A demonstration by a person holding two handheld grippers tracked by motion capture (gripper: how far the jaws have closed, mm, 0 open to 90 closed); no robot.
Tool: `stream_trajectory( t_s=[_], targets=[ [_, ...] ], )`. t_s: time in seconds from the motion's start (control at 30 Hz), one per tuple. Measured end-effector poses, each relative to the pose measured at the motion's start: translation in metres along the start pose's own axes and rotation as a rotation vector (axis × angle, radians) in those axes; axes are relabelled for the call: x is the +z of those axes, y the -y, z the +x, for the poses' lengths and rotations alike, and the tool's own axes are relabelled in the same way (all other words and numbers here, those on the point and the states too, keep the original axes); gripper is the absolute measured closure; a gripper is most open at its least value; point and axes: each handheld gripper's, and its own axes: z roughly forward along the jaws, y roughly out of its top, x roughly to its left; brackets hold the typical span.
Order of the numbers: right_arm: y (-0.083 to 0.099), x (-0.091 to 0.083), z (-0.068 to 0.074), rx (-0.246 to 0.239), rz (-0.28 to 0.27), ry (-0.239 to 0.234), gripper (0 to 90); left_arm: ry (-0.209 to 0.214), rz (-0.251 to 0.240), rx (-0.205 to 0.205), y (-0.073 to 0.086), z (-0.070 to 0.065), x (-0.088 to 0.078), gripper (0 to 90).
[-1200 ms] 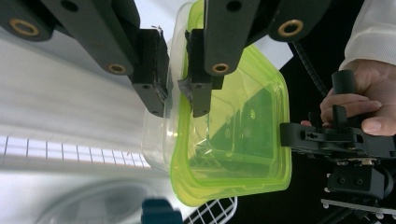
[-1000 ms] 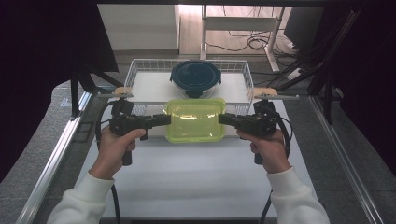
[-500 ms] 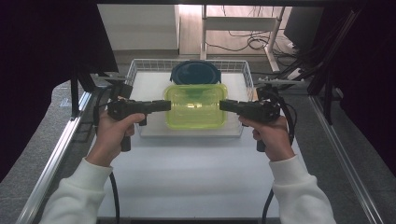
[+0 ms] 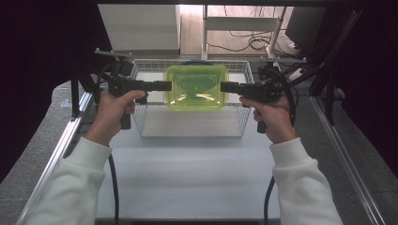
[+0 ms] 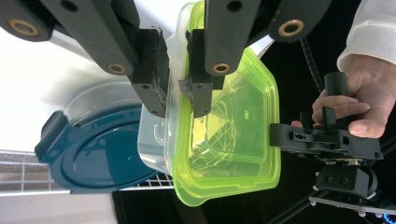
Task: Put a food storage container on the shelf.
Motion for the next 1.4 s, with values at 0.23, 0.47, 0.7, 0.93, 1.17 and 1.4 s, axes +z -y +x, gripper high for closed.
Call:
stream_trajectory(
  t_s=[0.23, 0.47, 0.7, 0.93, 1.17, 1.4],
  targets=[
    [-0.02, 0.005, -0.009, 0.015, 0.005, 0.004, 78.3, 0.0, 0.004, -0.002, -0.024, 0.009, 0.007, 78.4],
    [-0.046, 0.019, -0.021, 0.039, 0.025, 0.03, 78.4, -0.008, 0.006, -0.04, -0.047, 0.025, 0.014, 78.5],
    [-0.057, 0.038, -0.038, 0.1, 0.061, 0.046, 78.7, -0.038, 0.029, -0.1, -0.055, 0.046, 0.026, 78.6],
    [-0.055, 0.047, -0.059, 0.193, 0.042, 0.038, 77.8, -0.006, 0.018, -0.158, -0.059, 0.059, 0.035, 77.1],
    [-0.057, 0.06, -0.073, 0.287, 0.026, 0.062, 73.4, 0.025, 0.013, -0.231, -0.063, 0.078, 0.045, 74.3],
    [-0.054, 0.069, -0.082, 0.393, -0.016, 0.066, 70.9, 0.033, 0.002, -0.273, -0.062, 0.087, 0.05, 70.5]
  ],
)
